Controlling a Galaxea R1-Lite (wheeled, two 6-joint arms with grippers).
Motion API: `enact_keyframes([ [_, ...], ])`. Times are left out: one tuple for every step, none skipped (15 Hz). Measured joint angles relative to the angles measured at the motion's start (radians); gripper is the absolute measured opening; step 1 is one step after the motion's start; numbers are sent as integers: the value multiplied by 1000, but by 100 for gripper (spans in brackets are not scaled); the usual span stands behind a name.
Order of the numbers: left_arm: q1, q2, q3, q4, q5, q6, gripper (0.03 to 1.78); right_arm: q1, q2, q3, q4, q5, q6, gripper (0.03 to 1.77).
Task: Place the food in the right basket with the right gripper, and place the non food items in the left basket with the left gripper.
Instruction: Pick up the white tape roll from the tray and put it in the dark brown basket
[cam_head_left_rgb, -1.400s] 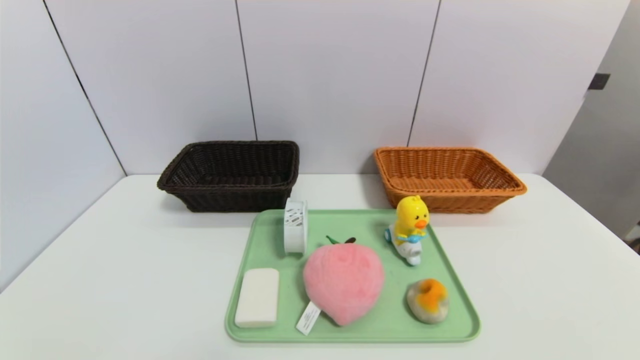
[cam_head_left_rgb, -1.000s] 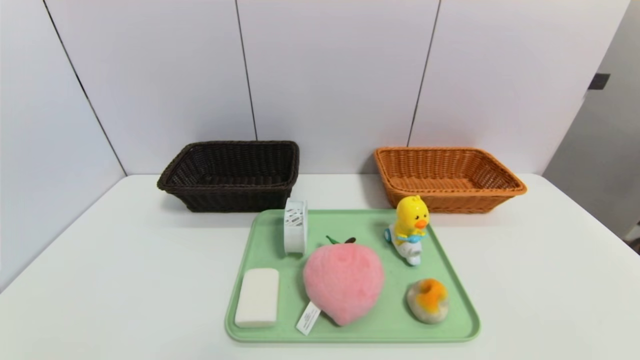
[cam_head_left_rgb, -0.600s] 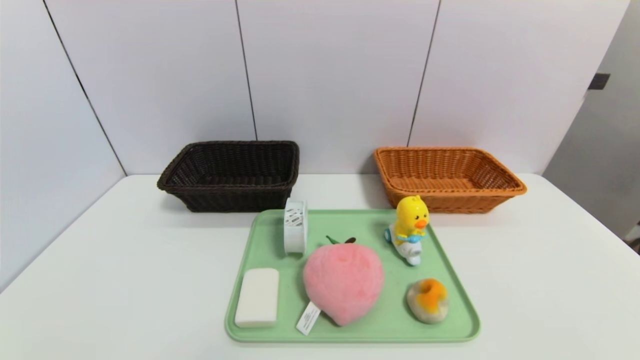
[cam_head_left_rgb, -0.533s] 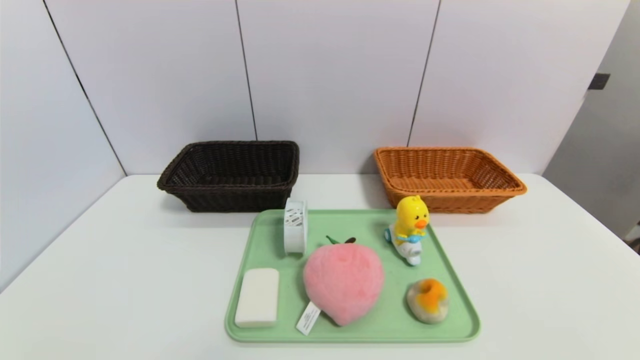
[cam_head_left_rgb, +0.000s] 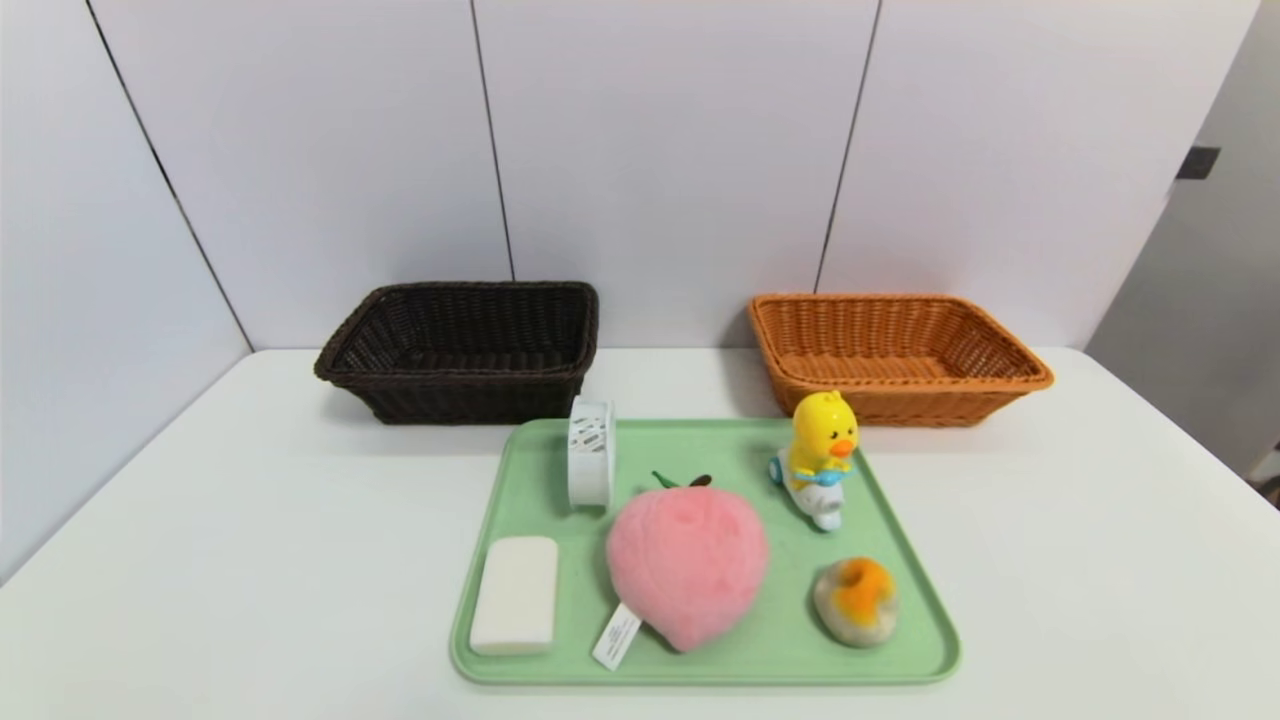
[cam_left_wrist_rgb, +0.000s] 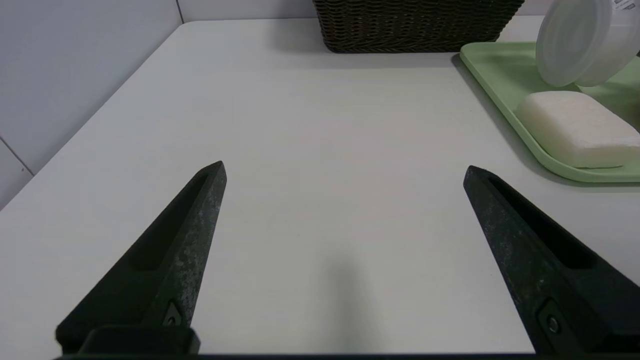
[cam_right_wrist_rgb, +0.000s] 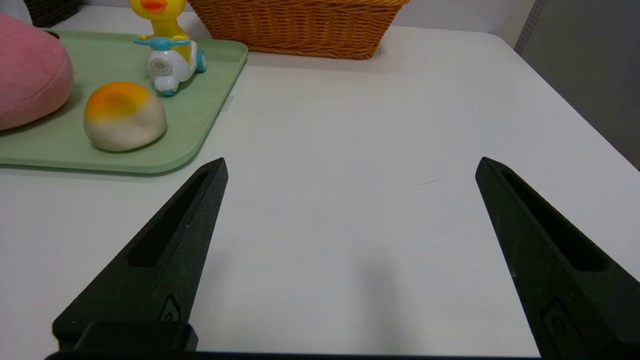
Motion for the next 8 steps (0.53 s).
enact_keyframes([
  [0,0,0,0,-1,6,169,0,0,0,0,1,-3,171],
  [0,0,0,0,-3,9,169,0,0,0,-1,1,-14,171],
  [0,0,0,6,-7,10,169,0,0,0,-3,3,-34,171],
  [0,1,0,22,-9,11,169,0,0,0,-3,4,-53,171],
  [0,3,-13,44,-10,10,169,0,0,-1,-1,7,-66,171],
  [0,5,-53,84,-13,7,169,0,0,-8,8,16,-70,171],
  [0,7,-98,134,-19,5,169,0,0,-30,13,22,-70,171],
  [0,11,-154,197,-33,0,169,0,5,-76,26,26,-68,171],
])
